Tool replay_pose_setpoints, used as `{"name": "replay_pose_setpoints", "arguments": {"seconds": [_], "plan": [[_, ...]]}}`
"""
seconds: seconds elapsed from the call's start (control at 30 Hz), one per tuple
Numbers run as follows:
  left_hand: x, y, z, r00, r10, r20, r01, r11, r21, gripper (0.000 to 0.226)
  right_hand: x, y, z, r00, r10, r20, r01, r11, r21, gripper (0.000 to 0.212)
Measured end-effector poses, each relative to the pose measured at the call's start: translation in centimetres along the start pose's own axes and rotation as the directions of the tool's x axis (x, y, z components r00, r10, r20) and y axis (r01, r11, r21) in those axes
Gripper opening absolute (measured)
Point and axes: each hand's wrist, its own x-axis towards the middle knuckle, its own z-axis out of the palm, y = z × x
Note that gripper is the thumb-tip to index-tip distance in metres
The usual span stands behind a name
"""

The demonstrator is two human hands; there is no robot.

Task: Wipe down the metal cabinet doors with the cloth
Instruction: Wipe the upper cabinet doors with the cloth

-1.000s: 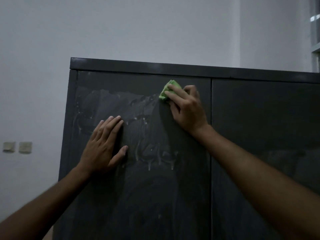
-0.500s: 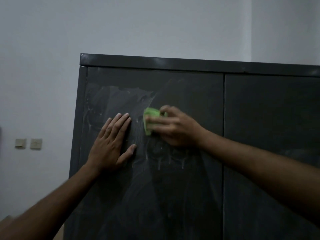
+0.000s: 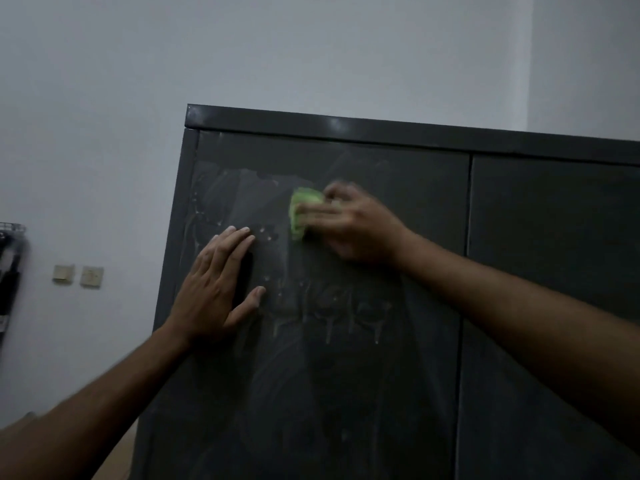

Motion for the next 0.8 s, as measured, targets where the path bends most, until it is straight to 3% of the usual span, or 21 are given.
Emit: {"name": "replay_pose_setpoints", "arguments": {"seconds": [0.03, 0.07, 0.1, 0.13, 0.2, 0.27, 0.3, 0.37, 0.43, 0.47, 0.53, 0.6, 0.63, 0.67, 0.7, 0.73, 0.77, 0.8], "plan": [[-0.2, -0.5, -0.3, 1.000, -0.003, 0.011, 0.003, 1.000, 0.009, 0.084, 0.9, 0.8, -0.2, 0.972, 0.214, -0.095, -0.215, 0.977, 0.008, 0.032], [-0.4, -1.0, -0.6, 1.000, -0.005, 0.019, 0.004, 1.000, 0.015, 0.084, 1.6, 0.7, -0.2, 0.901, 0.407, -0.152, -0.406, 0.913, 0.036, 0.031], [-0.6, -1.5, -0.9, 1.000, -0.002, 0.024, 0.001, 1.000, 0.020, 0.084, 2.1, -0.2, 0.4, 0.855, 0.483, -0.191, -0.482, 0.874, 0.055, 0.031], [-0.7, -2.0, -1.1, 0.999, 0.007, 0.031, -0.008, 1.000, 0.025, 0.084, 2.4, -1.7, 1.2, 0.871, 0.453, -0.191, -0.452, 0.891, 0.051, 0.031], [-1.0, -3.2, -1.4, 0.998, 0.038, 0.052, -0.040, 0.999, 0.032, 0.084, 2.1, -4.7, 2.3, 0.992, 0.118, -0.036, -0.117, 0.993, 0.032, 0.033], [-1.2, -4.3, -1.7, 0.996, 0.070, 0.062, -0.072, 0.997, 0.038, 0.084, 2.1, -4.2, 1.7, 0.983, -0.164, 0.088, 0.160, 0.986, 0.051, 0.033], [-1.3, -4.8, -1.8, 0.995, 0.080, 0.063, -0.082, 0.996, 0.038, 0.085, 2.6, -2.8, 1.2, 0.983, -0.164, 0.081, 0.162, 0.986, 0.032, 0.032], [-1.3, -5.5, -1.9, 0.994, 0.085, 0.065, -0.087, 0.996, 0.025, 0.085, 4.2, -0.4, 0.6, 0.991, 0.129, -0.047, -0.129, 0.992, -0.007, 0.031], [-1.2, -5.8, -2.0, 0.994, 0.088, 0.067, -0.089, 0.996, 0.013, 0.085, 4.9, -1.0, 1.4, 0.862, 0.480, -0.164, -0.481, 0.876, 0.036, 0.031], [-1.2, -5.8, -1.9, 0.994, 0.091, 0.068, -0.092, 0.996, 0.011, 0.084, 5.2, -2.4, 2.4, 0.849, 0.494, -0.189, -0.497, 0.867, 0.034, 0.032], [-1.3, -5.9, -1.8, 0.992, 0.110, 0.069, -0.110, 0.994, 0.002, 0.084, 4.9, -5.7, 3.9, 0.977, 0.207, -0.047, -0.207, 0.978, 0.018, 0.035], [-1.4, -6.1, -1.7, 0.988, 0.136, 0.067, -0.136, 0.991, -0.004, 0.083, 4.6, -5.8, 3.4, 0.986, -0.115, 0.125, 0.111, 0.993, 0.040, 0.036], [-1.4, -6.2, -1.7, 0.987, 0.146, 0.062, -0.146, 0.989, -0.004, 0.082, 4.8, -4.5, 2.9, 0.982, -0.151, 0.117, 0.151, 0.988, 0.007, 0.034], [-1.4, -6.2, -1.7, 0.987, 0.152, 0.051, -0.152, 0.988, -0.002, 0.082, 5.2, -3.2, 2.5, 0.994, -0.083, 0.072, 0.085, 0.996, -0.029, 0.033], [-1.5, -6.3, -1.6, 0.988, 0.152, 0.040, -0.152, 0.988, -0.006, 0.081, 5.7, -2.0, 2.2, 0.997, 0.077, -0.014, -0.078, 0.996, -0.050, 0.032], [-1.6, -6.3, -1.5, 0.989, 0.148, 0.028, -0.148, 0.989, -0.016, 0.080, 6.3, -1.2, 1.9, 0.951, 0.286, -0.118, -0.294, 0.954, -0.051, 0.030], [-1.6, -6.4, -1.5, 0.990, 0.140, 0.017, -0.140, 0.990, -0.031, 0.079, 6.8, -1.4, 2.0, 0.860, 0.473, -0.194, -0.485, 0.875, -0.015, 0.029], [-1.7, -6.4, -1.4, 0.991, 0.132, 0.008, -0.131, 0.990, -0.045, 0.078, 7.2, -2.4, 2.8, 0.791, 0.561, -0.244, -0.576, 0.817, 0.010, 0.028]]}}
